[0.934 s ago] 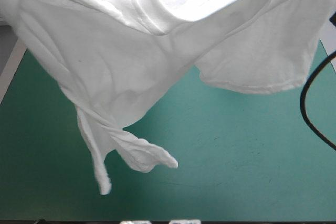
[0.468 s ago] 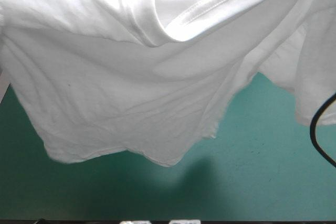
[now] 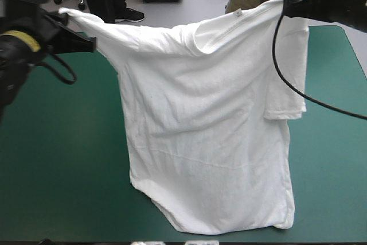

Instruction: Fold the cloth

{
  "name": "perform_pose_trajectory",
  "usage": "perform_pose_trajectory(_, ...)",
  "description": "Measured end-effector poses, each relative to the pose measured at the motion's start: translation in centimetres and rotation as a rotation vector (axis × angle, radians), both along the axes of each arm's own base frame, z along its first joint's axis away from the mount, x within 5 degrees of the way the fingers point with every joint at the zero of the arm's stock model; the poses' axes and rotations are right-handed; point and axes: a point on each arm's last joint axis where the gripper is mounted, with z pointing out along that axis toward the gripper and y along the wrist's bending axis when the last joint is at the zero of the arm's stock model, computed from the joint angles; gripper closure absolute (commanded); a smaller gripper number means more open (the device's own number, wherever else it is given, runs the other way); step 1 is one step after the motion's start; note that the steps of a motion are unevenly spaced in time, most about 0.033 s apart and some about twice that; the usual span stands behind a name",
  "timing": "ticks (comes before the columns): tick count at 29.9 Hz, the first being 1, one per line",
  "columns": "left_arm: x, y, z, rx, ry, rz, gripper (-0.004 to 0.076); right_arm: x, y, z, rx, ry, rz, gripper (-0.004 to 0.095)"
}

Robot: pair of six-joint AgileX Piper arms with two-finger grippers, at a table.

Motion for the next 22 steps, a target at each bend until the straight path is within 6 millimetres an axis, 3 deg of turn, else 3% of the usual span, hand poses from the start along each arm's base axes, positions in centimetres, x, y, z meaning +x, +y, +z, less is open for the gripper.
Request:
perform_pose_trajectory(6, 10.5, -2.2, -9.3, -0.007, 0.237, 0.045, 0.0733, 9.1, 0.6, -7.5, -0.008, 0.226, -0.030, 0.0925)
perform_pose_trajectory(10, 15.8, -2.7, -14.5, -0.017, 0.352, 0.070, 0.0733, 14.0, 0.9, -11.8, -0.011, 0.318, -0.045, 0.0925)
perform_pose_trajectory(15, 20.0, -3.9, -19.1, -0.029, 0.417, 0.068, 0.0733, 19.3, 1.2, -17.7, -0.008, 0.410, -0.071, 0.0925)
perform_pose_trajectory(22, 22.9, -5.0, -23.4, -0.028, 0.451, 0.052, 0.0733, 23.7, 1.3, -25.4, -0.047, 0.550, -0.097, 0.0925)
